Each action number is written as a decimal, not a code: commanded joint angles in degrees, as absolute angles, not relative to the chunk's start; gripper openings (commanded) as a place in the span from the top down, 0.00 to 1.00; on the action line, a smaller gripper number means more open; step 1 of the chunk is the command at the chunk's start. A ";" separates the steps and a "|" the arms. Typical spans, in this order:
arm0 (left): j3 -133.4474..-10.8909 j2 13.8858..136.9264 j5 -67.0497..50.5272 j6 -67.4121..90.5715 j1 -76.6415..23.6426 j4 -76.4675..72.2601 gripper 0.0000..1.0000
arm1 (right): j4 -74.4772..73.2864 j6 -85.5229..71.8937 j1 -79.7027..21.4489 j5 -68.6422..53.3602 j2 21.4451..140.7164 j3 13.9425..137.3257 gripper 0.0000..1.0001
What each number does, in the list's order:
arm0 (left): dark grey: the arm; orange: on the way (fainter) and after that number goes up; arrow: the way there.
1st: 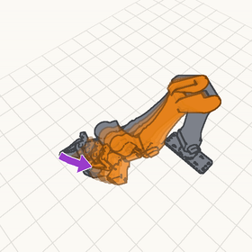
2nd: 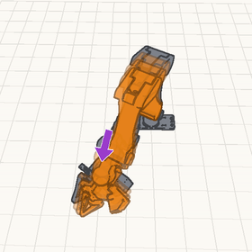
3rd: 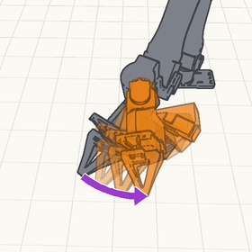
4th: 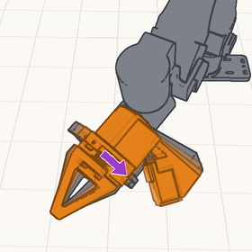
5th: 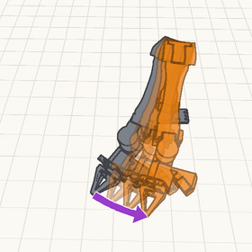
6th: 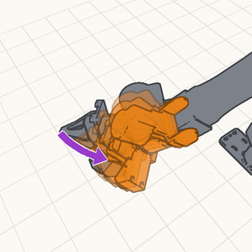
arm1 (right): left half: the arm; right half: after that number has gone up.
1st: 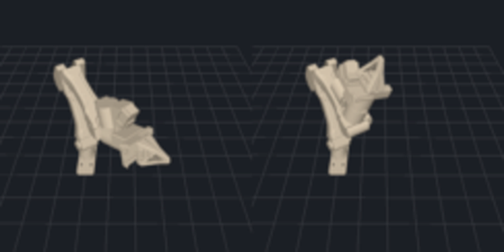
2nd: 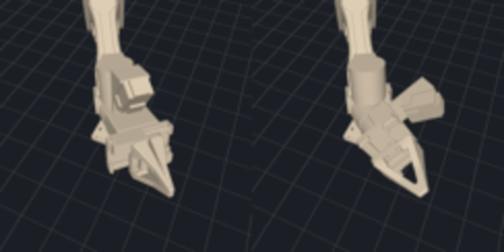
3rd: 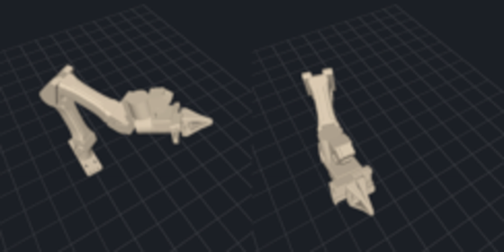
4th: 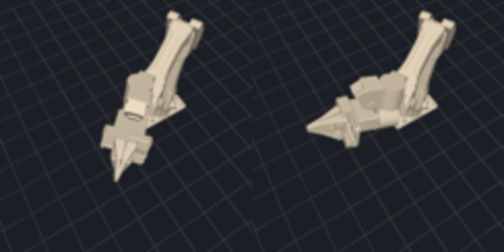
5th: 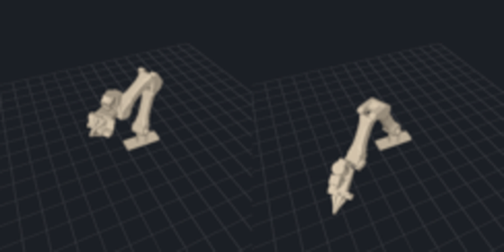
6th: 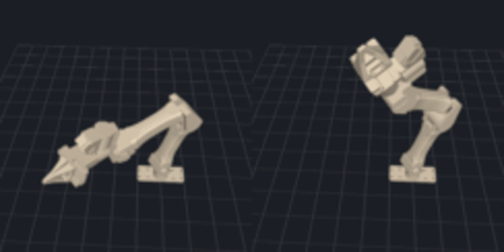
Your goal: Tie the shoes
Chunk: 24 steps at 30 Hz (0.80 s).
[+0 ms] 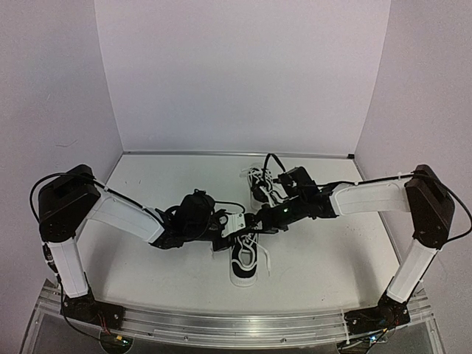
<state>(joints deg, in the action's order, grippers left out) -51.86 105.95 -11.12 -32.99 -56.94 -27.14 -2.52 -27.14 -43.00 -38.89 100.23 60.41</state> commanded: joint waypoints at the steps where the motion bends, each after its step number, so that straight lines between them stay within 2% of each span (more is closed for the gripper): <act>1: -51.14 107.42 -10.66 -29.64 -56.78 -33.60 1.00 | 2.18 -28.66 -43.07 -42.40 101.57 59.97 1.00; 3: -50.28 107.74 -10.64 -28.73 -56.75 -35.63 1.00 | 2.76 -29.09 -43.22 -43.14 102.02 59.63 1.00; 8: -48.26 108.53 -10.54 -27.43 -56.69 -39.25 1.00 | 2.91 -28.89 -43.24 -44.53 101.21 58.21 0.90; 19: -46.77 109.14 -11.06 -28.36 -56.69 -41.19 1.00 | 0.42 -27.69 -37.05 -41.79 90.99 57.27 0.71; 22: -46.84 109.16 -11.06 -28.56 -56.65 -41.19 1.00 | -2.53 -27.16 -36.64 -38.62 92.62 58.17 0.73; 24: -46.88 109.04 -11.08 -28.69 -56.65 -41.03 1.00 | -4.52 -26.71 -36.61 -37.80 94.96 58.90 0.79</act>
<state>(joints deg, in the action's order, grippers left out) -47.18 108.74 -10.76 -28.50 -56.93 -39.07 -0.51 -28.32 -36.40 -41.06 92.31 57.09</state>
